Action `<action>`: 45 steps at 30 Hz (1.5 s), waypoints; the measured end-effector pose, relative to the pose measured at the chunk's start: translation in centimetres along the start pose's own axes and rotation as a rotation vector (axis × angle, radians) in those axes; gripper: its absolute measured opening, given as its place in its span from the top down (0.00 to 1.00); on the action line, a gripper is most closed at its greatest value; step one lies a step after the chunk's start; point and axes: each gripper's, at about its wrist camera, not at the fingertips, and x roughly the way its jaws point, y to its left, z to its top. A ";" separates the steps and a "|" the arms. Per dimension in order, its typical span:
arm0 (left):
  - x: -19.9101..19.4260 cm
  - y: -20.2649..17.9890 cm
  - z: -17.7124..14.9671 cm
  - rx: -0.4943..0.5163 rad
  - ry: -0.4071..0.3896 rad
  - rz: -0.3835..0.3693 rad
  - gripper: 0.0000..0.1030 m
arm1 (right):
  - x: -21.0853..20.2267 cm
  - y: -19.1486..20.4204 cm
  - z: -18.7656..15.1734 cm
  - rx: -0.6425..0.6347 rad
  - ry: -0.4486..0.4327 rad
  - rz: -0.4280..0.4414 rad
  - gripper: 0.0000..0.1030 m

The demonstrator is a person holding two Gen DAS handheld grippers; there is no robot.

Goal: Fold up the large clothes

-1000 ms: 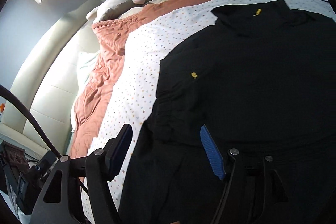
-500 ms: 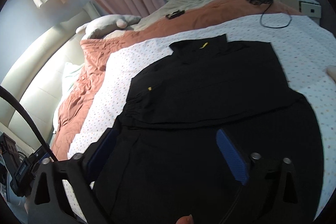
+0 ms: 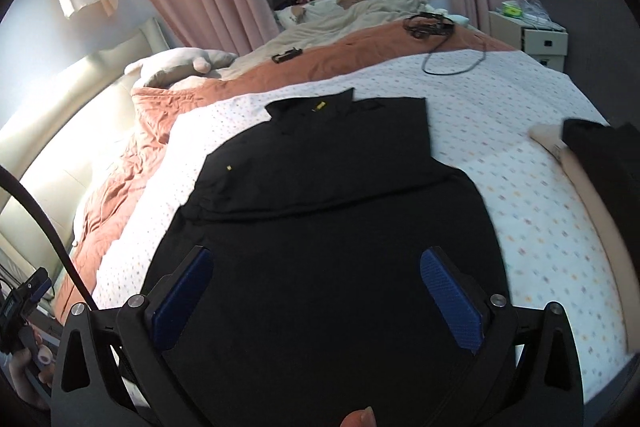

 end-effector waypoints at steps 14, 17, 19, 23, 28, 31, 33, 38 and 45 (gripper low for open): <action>-4.2 1.0 -5.0 0.081 0.012 0.025 0.05 | -8.1 -0.5 -5.2 0.003 0.002 -0.135 0.00; -4.7 1.3 -6.3 0.095 0.032 0.018 0.05 | -9.1 -0.8 -6.0 0.013 0.010 -0.133 0.00; -5.0 1.5 -7.0 0.099 0.042 0.008 0.05 | -9.8 -1.0 -6.6 0.013 0.010 -0.140 0.00; -5.8 1.9 -8.3 0.121 0.049 0.013 0.05 | -10.7 -1.7 -7.7 0.027 0.014 -0.135 0.00; -6.9 3.6 -9.8 0.089 0.041 0.008 0.05 | -11.9 -2.9 -9.5 0.040 -0.015 -0.150 0.00; -7.0 4.9 -10.7 0.071 0.046 0.009 0.05 | -12.3 -3.7 -10.8 0.045 -0.025 -0.155 0.00; -6.8 5.7 -11.3 0.052 0.057 0.011 0.05 | -12.4 -4.3 -11.7 0.052 -0.024 -0.153 0.00; -4.4 7.5 -12.5 -0.020 0.112 -0.007 0.24 | -11.5 -6.1 -13.2 0.079 -0.004 -0.132 0.00; 0.4 8.0 -14.2 -0.056 0.202 -0.028 0.37 | -7.6 -8.0 -14.3 0.138 0.074 -0.086 0.31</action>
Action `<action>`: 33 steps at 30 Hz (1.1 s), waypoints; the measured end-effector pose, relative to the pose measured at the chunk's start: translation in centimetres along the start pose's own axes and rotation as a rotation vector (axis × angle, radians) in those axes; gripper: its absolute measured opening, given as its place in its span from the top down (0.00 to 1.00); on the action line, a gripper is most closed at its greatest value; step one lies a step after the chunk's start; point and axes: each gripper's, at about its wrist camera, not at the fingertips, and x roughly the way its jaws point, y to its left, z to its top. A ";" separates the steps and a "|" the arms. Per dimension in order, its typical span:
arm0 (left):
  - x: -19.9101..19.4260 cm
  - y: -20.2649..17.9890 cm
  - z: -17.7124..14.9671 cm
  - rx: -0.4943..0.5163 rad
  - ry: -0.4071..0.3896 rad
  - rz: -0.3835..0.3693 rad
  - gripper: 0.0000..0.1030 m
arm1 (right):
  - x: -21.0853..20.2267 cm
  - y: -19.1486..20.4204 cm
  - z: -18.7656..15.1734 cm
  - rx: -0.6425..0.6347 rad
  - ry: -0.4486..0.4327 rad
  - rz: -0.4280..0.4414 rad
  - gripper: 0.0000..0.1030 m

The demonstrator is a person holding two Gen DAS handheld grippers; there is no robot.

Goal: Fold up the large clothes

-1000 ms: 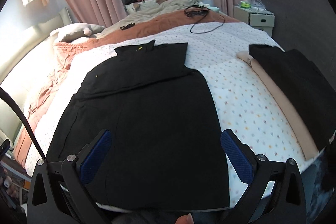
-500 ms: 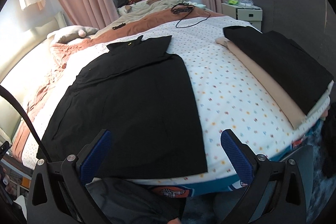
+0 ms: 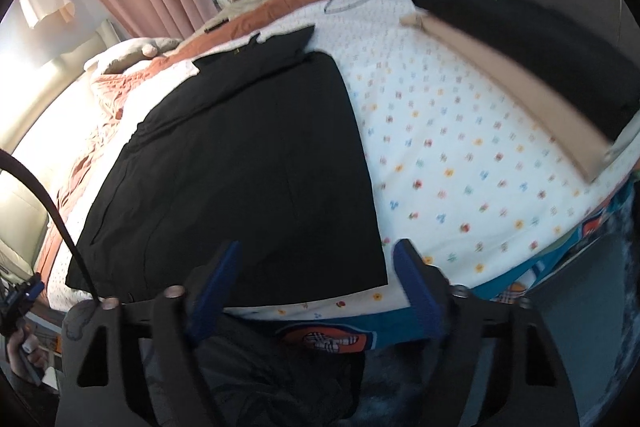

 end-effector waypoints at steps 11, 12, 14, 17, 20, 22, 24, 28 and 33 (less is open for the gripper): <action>5.5 0.5 0.2 -0.018 0.078 0.023 0.45 | 4.8 -1.1 0.8 0.053 0.065 0.011 0.49; 5.7 0.4 0.4 -0.017 0.080 0.022 0.45 | 5.1 -1.3 1.1 0.059 0.066 0.017 0.49; 6.1 0.5 0.8 -0.022 0.087 0.007 0.51 | 5.6 -1.4 1.1 0.074 0.068 0.025 0.52; 6.5 0.9 1.0 -0.065 0.100 -0.055 0.55 | 6.3 -2.3 1.1 0.132 0.068 0.067 0.55; 6.4 1.0 0.8 -0.091 0.112 -0.111 0.55 | 6.4 -3.0 0.6 0.188 0.060 0.125 0.55; 6.1 1.0 0.5 -0.101 0.122 -0.137 0.55 | 6.3 -3.8 0.3 0.207 0.065 0.159 0.55; 5.9 1.1 0.2 -0.114 0.128 -0.157 0.55 | 5.8 -4.5 -0.2 0.213 0.065 0.142 0.55; 5.9 1.4 -0.1 -0.144 0.133 -0.187 0.55 | 5.0 -6.9 -1.7 0.309 0.055 0.193 0.55; 6.6 1.6 0.5 -0.173 0.130 -0.223 0.55 | 5.7 -8.3 -3.3 0.406 0.057 0.333 0.55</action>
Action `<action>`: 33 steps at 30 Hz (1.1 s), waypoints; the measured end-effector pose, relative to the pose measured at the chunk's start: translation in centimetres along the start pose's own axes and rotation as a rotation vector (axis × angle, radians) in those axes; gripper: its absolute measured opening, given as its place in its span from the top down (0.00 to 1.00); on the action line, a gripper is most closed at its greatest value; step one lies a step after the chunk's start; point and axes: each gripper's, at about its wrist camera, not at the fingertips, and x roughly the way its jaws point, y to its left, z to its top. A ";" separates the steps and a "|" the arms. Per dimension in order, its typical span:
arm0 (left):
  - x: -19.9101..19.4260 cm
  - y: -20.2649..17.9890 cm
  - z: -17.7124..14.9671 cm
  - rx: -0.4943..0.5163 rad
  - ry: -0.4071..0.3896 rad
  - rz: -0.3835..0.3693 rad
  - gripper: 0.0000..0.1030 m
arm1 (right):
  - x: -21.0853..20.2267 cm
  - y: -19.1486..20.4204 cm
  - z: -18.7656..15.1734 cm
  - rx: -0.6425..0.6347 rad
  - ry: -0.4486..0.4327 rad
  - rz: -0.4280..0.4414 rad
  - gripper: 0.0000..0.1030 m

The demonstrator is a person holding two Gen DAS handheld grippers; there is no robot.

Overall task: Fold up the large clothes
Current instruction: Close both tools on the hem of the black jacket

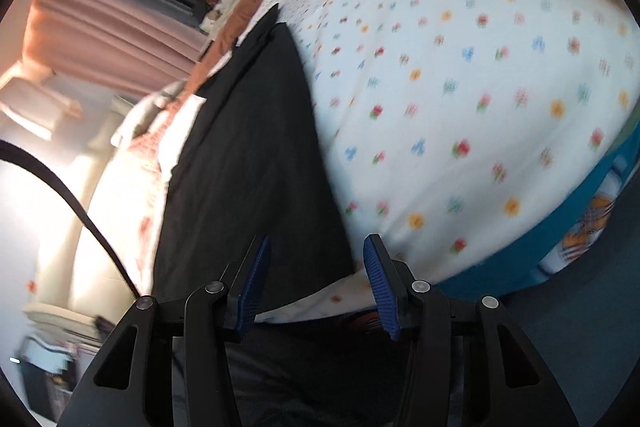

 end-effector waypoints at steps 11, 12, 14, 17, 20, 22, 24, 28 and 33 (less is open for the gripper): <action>1.1 0.8 1.0 -0.083 -0.001 -0.069 0.60 | 4.0 0.1 1.1 0.007 -0.019 0.098 0.59; 1.4 0.7 1.2 -0.083 0.003 -0.060 0.63 | 4.6 0.1 1.4 0.010 -0.022 0.091 0.62; 1.7 0.5 1.4 -0.082 0.007 -0.051 0.71 | 5.1 0.4 1.4 0.017 -0.030 0.080 0.65; 1.6 0.8 1.5 -0.097 0.005 -0.029 0.84 | 5.7 1.6 1.2 0.026 -0.039 0.044 0.86; 0.7 0.7 1.4 -0.097 -0.021 -0.025 0.88 | 5.6 3.3 0.8 -0.006 -0.057 0.030 0.97; 0.2 0.4 1.5 -0.092 -0.040 -0.038 0.90 | 5.2 4.6 0.6 -0.043 -0.070 0.026 0.98; -0.5 0.1 1.7 -0.101 -0.049 -0.060 0.92 | 4.8 5.6 0.4 -0.068 -0.080 0.034 0.99; -1.9 -1.2 2.3 -0.081 -0.071 -0.068 0.94 | 3.5 7.4 0.3 -0.108 -0.115 0.058 1.00; -4.5 -3.0 2.9 -0.061 -0.126 -0.114 0.95 | 0.8 9.7 0.6 -0.163 -0.152 0.105 1.00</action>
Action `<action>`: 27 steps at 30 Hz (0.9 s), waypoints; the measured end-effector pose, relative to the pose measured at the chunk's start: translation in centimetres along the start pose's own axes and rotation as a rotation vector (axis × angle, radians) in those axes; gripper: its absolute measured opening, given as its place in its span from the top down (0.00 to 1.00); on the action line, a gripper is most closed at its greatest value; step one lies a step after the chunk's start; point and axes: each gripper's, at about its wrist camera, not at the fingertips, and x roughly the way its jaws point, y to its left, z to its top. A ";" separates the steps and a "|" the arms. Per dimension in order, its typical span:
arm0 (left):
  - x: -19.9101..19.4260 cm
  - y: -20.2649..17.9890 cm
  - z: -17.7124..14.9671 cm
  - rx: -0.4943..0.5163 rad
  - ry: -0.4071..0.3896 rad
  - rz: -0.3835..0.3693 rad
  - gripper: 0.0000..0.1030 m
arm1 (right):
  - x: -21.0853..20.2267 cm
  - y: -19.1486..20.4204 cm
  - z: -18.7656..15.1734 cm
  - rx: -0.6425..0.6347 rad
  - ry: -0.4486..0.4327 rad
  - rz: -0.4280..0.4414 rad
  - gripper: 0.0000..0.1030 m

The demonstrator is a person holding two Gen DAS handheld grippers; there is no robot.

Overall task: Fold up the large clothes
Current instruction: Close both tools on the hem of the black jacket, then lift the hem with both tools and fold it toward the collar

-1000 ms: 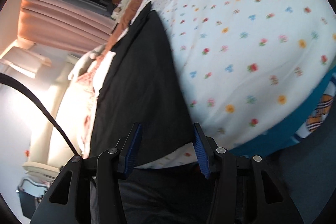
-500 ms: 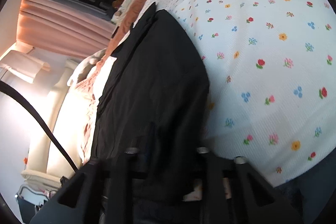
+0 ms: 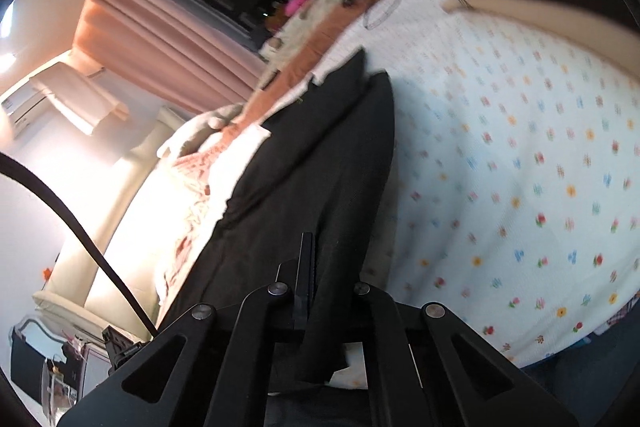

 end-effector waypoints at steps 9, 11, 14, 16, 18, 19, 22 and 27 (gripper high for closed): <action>-7.3 -2.4 0.9 0.031 -0.123 -0.077 0.96 | -5.7 3.9 -0.2 -0.074 -0.071 0.073 1.00; -8.8 -3.0 0.8 0.043 -0.148 -0.090 0.96 | -7.1 4.5 -0.5 -0.083 -0.090 0.101 1.00; -11.3 -3.9 0.4 0.056 -0.185 -0.118 0.96 | -8.2 5.1 -0.7 -0.099 -0.106 0.135 1.00; -12.9 -4.6 0.3 0.069 -0.209 -0.136 0.96 | -9.5 5.9 -1.0 -0.121 -0.118 0.152 1.00; -14.7 -5.2 0.0 0.085 -0.236 -0.155 0.96 | -10.9 6.2 -1.3 -0.135 -0.129 0.169 1.00; -15.4 -5.5 -0.2 0.090 -0.248 -0.164 0.96 | -11.2 6.2 -1.4 -0.141 -0.134 0.174 1.00; -17.3 -6.1 -0.7 0.105 -0.272 -0.183 0.96 | -12.9 6.8 -1.9 -0.168 -0.152 0.199 1.00; -19.5 -7.4 -2.2 0.137 -0.298 -0.211 0.96 | -14.3 6.8 -2.4 -0.194 -0.173 0.225 1.00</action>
